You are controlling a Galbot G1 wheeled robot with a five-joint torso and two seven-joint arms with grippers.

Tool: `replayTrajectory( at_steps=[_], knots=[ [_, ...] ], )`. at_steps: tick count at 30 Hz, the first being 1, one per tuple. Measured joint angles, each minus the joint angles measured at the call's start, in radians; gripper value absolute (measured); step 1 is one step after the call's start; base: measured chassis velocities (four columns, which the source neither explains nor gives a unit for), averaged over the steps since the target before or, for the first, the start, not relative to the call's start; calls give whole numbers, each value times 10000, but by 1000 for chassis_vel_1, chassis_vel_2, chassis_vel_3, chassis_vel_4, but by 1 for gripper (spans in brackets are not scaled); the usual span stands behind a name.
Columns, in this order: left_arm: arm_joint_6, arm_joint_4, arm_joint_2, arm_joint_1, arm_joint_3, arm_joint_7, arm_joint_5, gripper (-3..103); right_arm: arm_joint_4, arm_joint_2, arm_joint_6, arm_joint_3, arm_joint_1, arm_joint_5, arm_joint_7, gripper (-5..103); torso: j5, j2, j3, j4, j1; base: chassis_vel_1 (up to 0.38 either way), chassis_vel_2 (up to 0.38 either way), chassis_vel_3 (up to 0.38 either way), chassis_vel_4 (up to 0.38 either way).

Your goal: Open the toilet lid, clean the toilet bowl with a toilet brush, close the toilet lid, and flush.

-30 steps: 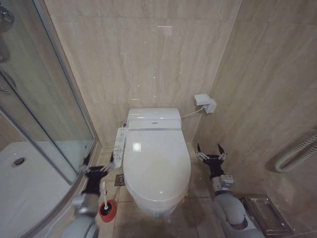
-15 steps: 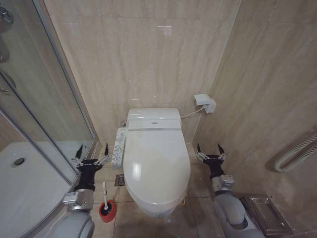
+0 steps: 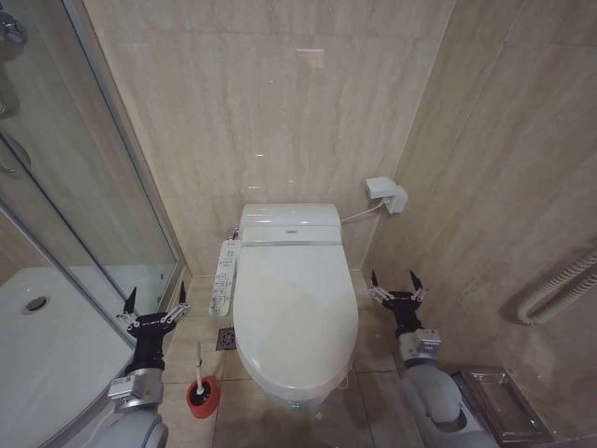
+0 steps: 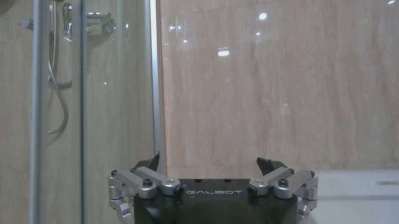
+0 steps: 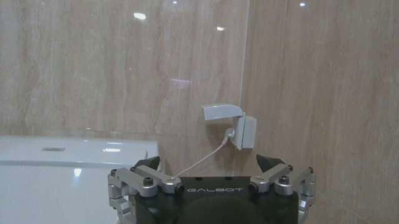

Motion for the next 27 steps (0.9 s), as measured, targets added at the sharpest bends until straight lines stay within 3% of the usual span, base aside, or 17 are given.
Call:
replayTrajectory(
  at_steps=[8,20,21,23,27],
  knots=[
    [-5,-49,-135,27,216,56,242,100,0,0,0,0,0,0,0,100,0,2,-1,0,-3,-49,42,38,-36],
    [-80,177,-205,-166,458,97,389,100,0,0,0,1,0,0,0,100,-2,0,0,-2,3,-182,188,193,-200],
    [-83,198,-206,-194,475,96,396,100,0,0,0,0,5,0,-1,100,5,-3,5,10,12,-179,186,169,-226],
    [-105,254,-208,-232,520,105,406,100,0,0,1,1,3,0,0,100,-7,-3,3,-4,11,-131,149,17,-105],
    [-137,326,-209,-274,550,127,414,100,0,0,1,0,3,0,-1,100,0,-3,2,3,6,-60,54,16,-33]
  ],
)
